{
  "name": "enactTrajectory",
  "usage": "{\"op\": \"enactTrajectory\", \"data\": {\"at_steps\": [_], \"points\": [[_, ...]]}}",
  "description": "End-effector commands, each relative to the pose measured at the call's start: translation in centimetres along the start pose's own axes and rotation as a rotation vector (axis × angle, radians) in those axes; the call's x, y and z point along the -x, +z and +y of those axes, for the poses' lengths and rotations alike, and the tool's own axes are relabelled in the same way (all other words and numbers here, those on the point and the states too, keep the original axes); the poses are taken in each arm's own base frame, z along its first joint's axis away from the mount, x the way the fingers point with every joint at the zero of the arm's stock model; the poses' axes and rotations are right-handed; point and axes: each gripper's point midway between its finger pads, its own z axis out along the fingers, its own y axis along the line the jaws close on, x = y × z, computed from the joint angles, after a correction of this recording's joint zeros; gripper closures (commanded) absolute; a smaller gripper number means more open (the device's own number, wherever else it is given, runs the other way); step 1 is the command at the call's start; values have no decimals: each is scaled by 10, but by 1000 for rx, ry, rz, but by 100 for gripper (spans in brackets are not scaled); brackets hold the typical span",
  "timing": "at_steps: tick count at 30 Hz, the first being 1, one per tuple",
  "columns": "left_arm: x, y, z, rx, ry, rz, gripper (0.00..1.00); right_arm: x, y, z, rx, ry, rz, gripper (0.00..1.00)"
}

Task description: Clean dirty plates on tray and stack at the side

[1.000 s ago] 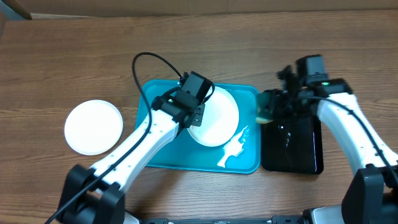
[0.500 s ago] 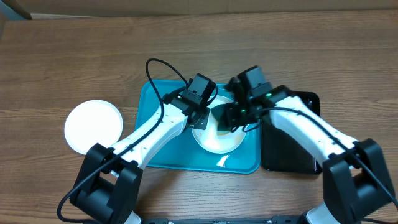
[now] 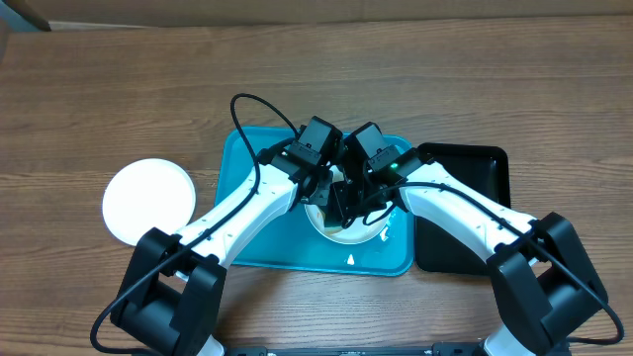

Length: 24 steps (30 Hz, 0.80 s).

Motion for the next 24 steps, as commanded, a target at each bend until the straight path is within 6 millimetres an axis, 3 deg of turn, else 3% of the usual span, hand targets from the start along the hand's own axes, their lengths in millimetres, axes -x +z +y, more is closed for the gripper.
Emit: {"op": "enactTrajectory", "data": {"at_steps": [1, 18, 24], "points": [[-3, 4, -1, 0, -4, 11, 96, -4, 5, 13, -9, -47, 5, 96], [-2, 4, -1, 0, -8, 11, 96, -34, 14, 5, -39, -28, 94, 96], [-3, 4, -1, 1, -8, 12, 96, -31, 11, -2, -44, -1, 88, 96]]}}
